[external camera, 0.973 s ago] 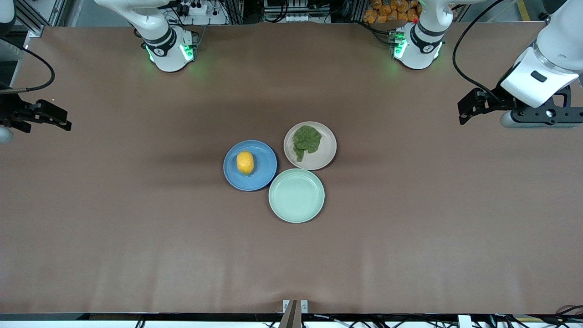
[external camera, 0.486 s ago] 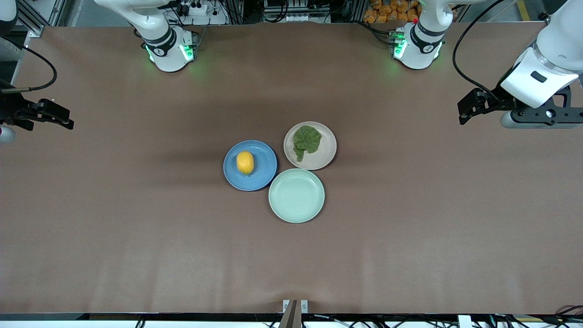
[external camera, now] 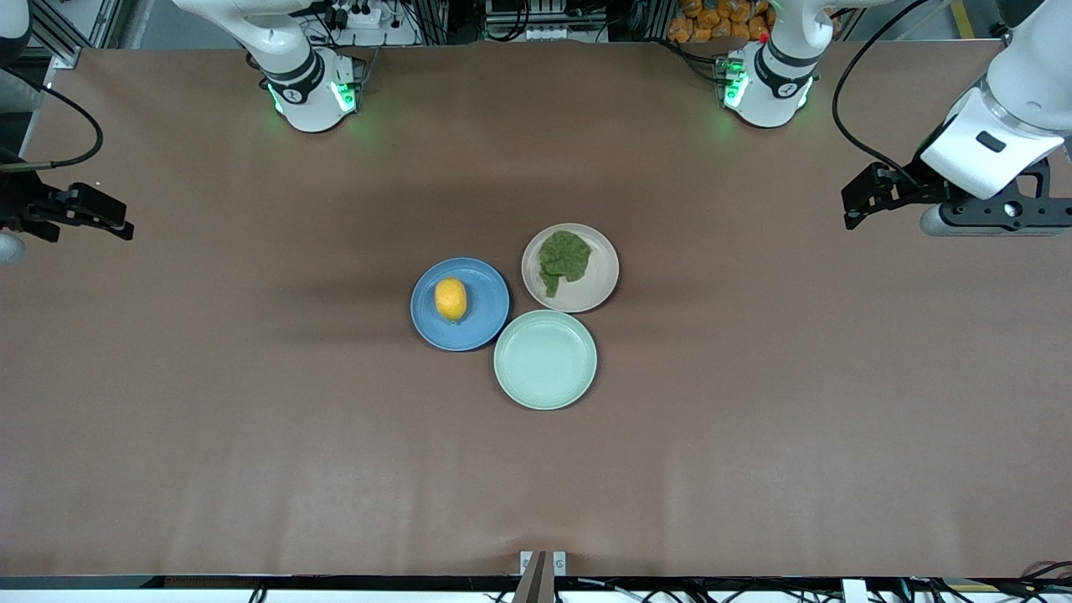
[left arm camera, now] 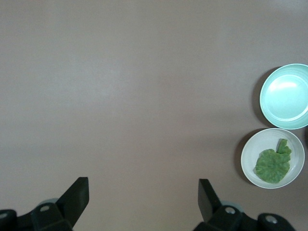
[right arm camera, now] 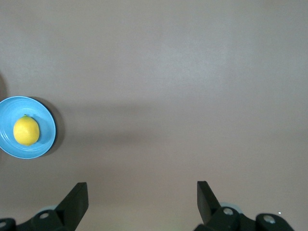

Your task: Place lemon and lettuce in plates

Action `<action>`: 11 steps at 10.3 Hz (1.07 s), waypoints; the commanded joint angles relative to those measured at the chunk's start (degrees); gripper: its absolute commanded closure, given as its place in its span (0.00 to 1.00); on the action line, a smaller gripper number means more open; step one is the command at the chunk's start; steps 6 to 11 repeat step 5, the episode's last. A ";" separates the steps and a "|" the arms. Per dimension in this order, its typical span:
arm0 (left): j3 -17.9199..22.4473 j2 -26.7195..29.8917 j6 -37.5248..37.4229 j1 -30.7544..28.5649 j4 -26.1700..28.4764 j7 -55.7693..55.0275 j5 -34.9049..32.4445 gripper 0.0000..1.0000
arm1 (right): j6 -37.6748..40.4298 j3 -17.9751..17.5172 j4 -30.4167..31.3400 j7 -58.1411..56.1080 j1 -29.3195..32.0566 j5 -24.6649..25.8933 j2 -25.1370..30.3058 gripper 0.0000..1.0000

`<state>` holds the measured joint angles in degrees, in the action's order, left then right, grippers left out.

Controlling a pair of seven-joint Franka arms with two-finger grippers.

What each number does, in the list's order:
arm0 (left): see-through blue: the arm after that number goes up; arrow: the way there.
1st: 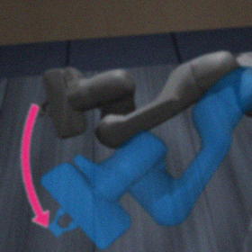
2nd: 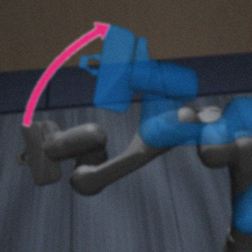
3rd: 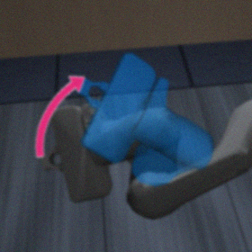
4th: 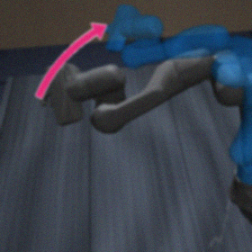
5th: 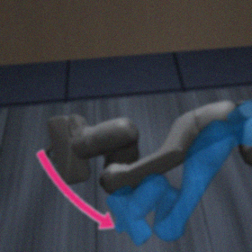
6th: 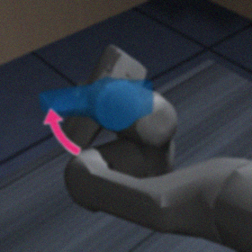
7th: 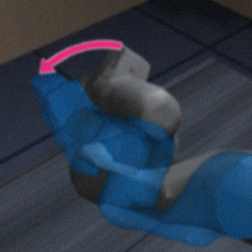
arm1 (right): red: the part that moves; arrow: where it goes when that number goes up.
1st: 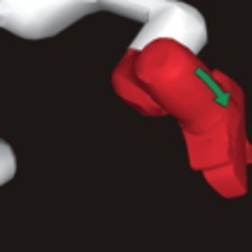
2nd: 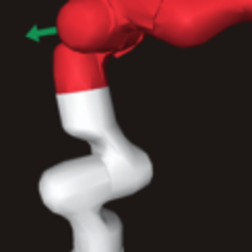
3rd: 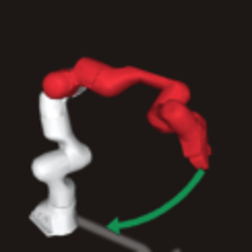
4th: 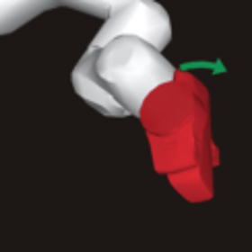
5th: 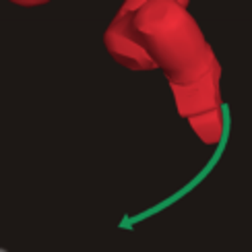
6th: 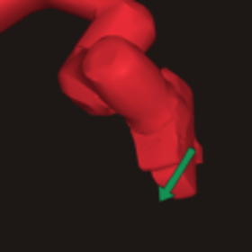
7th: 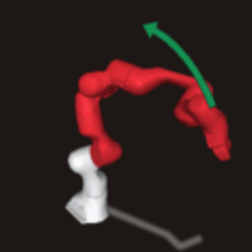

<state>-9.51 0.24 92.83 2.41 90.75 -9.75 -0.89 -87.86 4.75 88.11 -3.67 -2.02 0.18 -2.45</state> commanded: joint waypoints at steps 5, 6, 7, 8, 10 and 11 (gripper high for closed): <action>-0.25 -0.59 -0.55 -0.30 -1.19 0.35 -1.22 0.00 | 0.23 0.44 -1.88 1.12 0.00 -0.79 -0.63 0.00; -0.25 -0.59 -0.55 -0.30 -1.19 0.35 -1.22 0.00 | 0.23 0.44 -1.88 1.12 0.00 -0.79 -0.63 0.00; -0.25 -0.59 -0.55 -0.30 -1.19 0.35 -1.22 0.00 | 0.23 0.44 -1.88 1.12 0.00 -0.79 -0.63 0.00; -0.25 -0.59 -0.55 -0.30 -1.19 0.35 -1.22 0.00 | 0.23 0.44 -1.88 1.12 0.00 -0.79 -0.63 0.00; -0.25 -0.59 -0.55 -0.30 -1.19 0.35 -1.22 0.00 | 0.23 0.44 -1.88 1.12 0.00 -0.79 -0.63 0.00; -0.25 -0.59 -0.55 -0.30 -1.19 0.35 -1.22 0.00 | 0.23 0.44 -1.88 1.12 0.00 -0.79 -0.63 0.00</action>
